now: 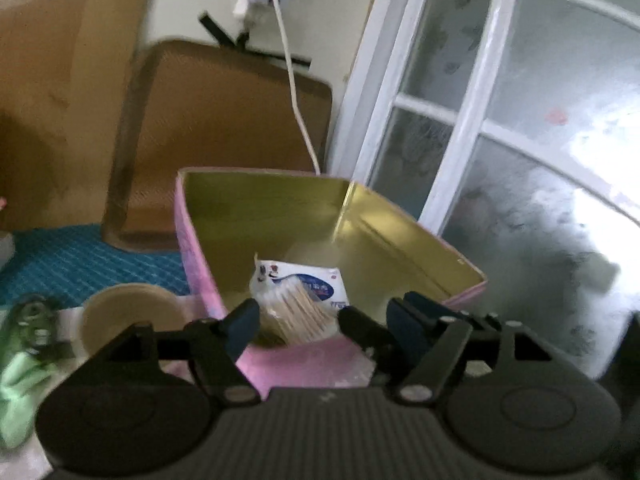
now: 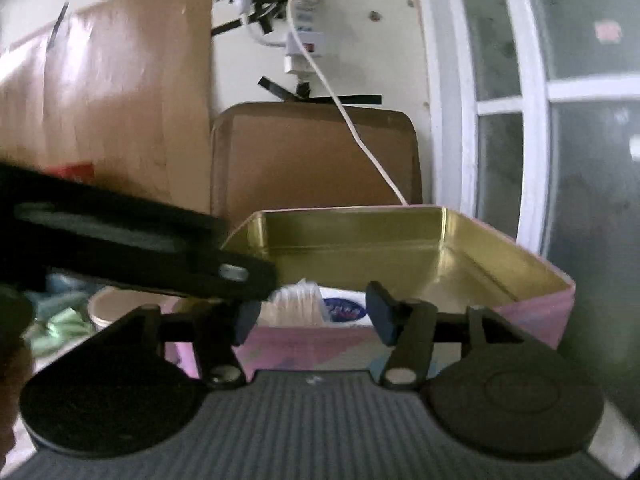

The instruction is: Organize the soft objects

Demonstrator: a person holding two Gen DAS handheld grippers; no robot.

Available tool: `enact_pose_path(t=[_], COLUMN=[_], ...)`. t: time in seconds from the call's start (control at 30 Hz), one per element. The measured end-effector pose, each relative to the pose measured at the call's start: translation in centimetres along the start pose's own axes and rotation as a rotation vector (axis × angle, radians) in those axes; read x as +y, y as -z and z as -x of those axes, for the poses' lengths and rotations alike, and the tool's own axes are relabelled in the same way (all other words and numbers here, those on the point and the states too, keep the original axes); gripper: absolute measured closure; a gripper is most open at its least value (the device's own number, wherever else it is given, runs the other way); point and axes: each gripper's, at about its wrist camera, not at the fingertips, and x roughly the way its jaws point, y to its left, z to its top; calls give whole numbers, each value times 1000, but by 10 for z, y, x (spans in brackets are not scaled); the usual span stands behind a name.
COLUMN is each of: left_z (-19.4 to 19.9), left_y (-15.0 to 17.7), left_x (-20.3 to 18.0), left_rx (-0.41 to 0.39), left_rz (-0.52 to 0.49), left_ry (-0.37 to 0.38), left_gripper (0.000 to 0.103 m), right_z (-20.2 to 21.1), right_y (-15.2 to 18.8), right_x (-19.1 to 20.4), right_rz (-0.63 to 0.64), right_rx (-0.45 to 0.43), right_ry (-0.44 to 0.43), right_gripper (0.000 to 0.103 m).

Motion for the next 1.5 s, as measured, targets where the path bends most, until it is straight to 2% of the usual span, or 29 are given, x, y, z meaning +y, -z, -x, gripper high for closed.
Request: enact_pose_path(t=[0.1, 0.17, 0.23, 0.33, 0.43, 0.53, 0.63, 0.77, 0.87, 0.93, 1.0, 1.1, 1.23, 1.33, 1.5], left_z=[45, 77, 101, 134, 157, 174, 194, 209, 210, 210, 209, 207, 205, 203, 199], left_y=[18, 38, 56, 84, 104, 115, 122, 126, 125, 125, 125, 125, 126, 125, 124], left_x=[17, 35, 53, 87, 121, 145, 156, 156, 159, 161, 162, 162, 164, 166, 168], left_rx=[-54, -72, -80, -79, -75, -94, -176, -279, -293, -285, -281, -270, -247, -239, -208], left_rz=[3, 17, 23, 38, 58, 106, 173, 203, 225, 240, 243, 245, 255, 259, 262], left_ry=[9, -23, -105, -291, -479, -564, -550, -506, -493, -489, -490, -494, -497, -500, -513], left_gripper=[26, 26, 26, 26, 26, 27, 26, 26, 26, 26, 26, 26, 25, 23, 22], right_z=[17, 25, 29, 24, 6, -20, -48, -92, -122, -128, -123, -111, -86, -70, -21], right_y=[3, 2, -1, -3, -5, -12, -17, -15, -5, 2, 7, 10, 16, 17, 34], right_x=[4, 13, 34, 77, 125, 178, 226, 269, 284, 289, 295, 295, 287, 263, 237], right_rz=[-28, -49, -44, 5, 23, 51, 78, 109, 101, 115, 146, 165, 222, 189, 291], right_rx=[-33, -41, -18, 48, 121, 178, 234, 340, 443, 465, 456, 440, 413, 418, 353], right_ry=[-14, -67, -159, -327, -453, -534, -574, -537, -507, -504, -491, -505, -537, -579, -622], right_gripper=[43, 44, 50, 54, 54, 54, 54, 51, 50, 53, 53, 62, 62, 62, 62])
